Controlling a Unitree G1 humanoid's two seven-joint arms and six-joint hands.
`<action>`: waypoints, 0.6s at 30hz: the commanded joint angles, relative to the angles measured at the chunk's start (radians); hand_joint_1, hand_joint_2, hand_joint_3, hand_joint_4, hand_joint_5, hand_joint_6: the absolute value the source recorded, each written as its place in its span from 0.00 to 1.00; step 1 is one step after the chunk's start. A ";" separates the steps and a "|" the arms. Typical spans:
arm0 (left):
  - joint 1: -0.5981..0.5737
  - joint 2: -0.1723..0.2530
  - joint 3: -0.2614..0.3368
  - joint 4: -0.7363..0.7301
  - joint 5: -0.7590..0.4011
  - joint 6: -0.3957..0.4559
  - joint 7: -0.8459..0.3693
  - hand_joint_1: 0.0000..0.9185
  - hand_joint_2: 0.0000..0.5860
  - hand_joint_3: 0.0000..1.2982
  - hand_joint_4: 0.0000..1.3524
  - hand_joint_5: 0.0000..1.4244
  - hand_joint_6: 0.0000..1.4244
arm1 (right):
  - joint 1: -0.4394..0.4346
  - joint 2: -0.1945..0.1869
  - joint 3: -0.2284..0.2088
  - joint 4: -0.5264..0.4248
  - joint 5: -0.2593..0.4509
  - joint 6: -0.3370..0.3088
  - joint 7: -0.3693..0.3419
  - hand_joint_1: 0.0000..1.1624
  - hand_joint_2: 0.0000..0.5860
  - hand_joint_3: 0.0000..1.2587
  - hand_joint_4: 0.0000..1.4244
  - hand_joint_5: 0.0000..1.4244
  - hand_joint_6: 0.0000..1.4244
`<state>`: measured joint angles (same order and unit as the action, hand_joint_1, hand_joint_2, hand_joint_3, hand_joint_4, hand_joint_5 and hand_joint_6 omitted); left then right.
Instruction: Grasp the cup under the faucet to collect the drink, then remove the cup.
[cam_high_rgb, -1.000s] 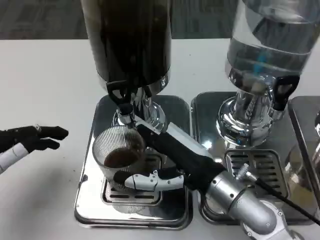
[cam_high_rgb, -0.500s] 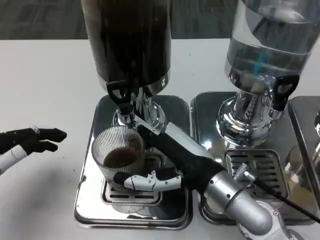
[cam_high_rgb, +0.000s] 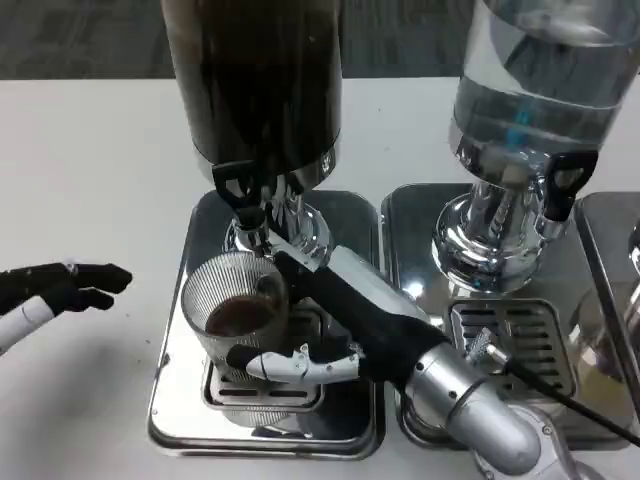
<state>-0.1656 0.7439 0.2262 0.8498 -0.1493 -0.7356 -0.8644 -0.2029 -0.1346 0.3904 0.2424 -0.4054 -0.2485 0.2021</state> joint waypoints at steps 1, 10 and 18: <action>0.014 0.020 0.001 -0.014 0.000 0.001 0.004 0.00 0.18 0.26 0.18 0.19 0.15 | 0.015 -0.004 0.015 -0.019 -0.028 0.021 -0.018 0.57 0.36 0.00 0.02 0.17 0.23; 0.020 0.022 0.001 -0.021 -0.002 0.004 0.004 0.00 0.17 0.26 0.18 0.19 0.15 | 0.028 0.000 0.030 -0.045 -0.072 0.045 -0.052 0.60 0.35 0.06 0.08 0.23 0.30; 0.021 0.025 0.003 -0.025 -0.003 0.005 0.004 0.00 0.16 0.26 0.19 0.19 0.15 | 0.045 0.003 0.045 -0.063 -0.132 0.024 -0.138 0.62 0.36 0.14 0.16 0.32 0.42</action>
<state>-0.1531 0.7481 0.2262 0.8350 -0.1497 -0.7351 -0.8644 -0.1694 -0.1296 0.4251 0.1912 -0.5187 -0.2129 0.0934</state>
